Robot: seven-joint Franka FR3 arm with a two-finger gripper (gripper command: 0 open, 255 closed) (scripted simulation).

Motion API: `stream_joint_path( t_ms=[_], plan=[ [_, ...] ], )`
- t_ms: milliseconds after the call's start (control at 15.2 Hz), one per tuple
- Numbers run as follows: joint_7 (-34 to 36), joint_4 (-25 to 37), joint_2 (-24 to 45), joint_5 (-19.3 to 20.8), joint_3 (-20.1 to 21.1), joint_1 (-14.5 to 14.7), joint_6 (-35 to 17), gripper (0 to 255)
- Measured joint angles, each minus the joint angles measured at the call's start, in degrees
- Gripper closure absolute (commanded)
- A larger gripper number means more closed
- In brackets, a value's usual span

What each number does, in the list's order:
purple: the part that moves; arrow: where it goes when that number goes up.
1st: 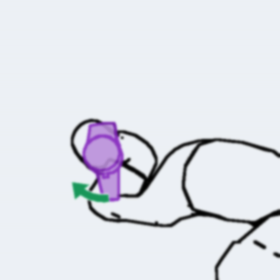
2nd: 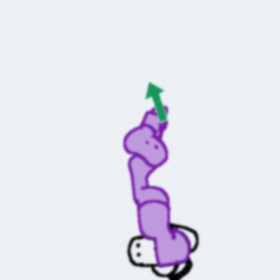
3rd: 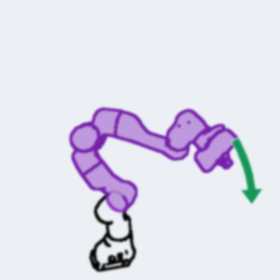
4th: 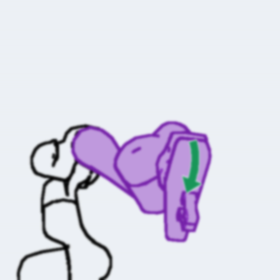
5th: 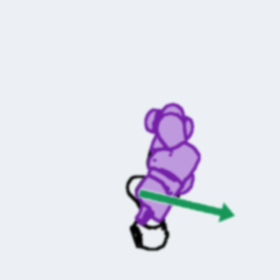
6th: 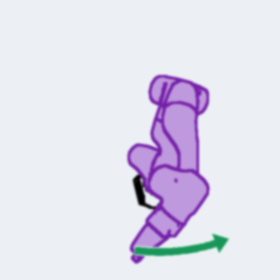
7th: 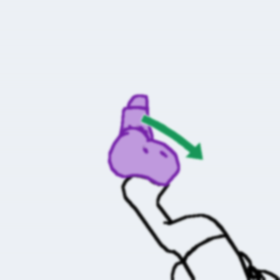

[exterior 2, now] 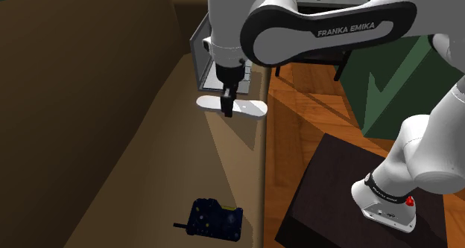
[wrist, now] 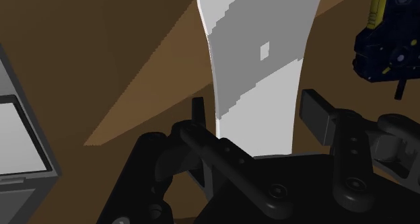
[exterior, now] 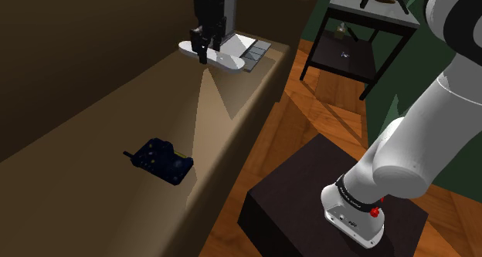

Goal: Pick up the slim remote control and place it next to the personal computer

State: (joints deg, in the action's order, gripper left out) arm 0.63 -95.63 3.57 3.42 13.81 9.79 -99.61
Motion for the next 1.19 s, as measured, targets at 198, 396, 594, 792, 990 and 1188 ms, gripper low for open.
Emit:
stream_joint_path(
  t_ms=[198,396,594,792,990,1188],
  plan=[
    [0.0,2.1,0.0,0.0,0.1,0.1,2.1,255],
    [0.1,4.9,0.3,0.1,0.1,0.2,4.6,255],
    [0.1,7.4,0.7,0.1,0.2,0.3,6.8,255],
    [-0.1,10.9,1.5,0.3,0.2,0.3,9.4,255],
    [0.0,14.7,2.5,0.6,0.3,0.5,12.3,255],
    [0.0,18.4,3.5,0.9,0.4,0.7,15.0,255]
  ],
)
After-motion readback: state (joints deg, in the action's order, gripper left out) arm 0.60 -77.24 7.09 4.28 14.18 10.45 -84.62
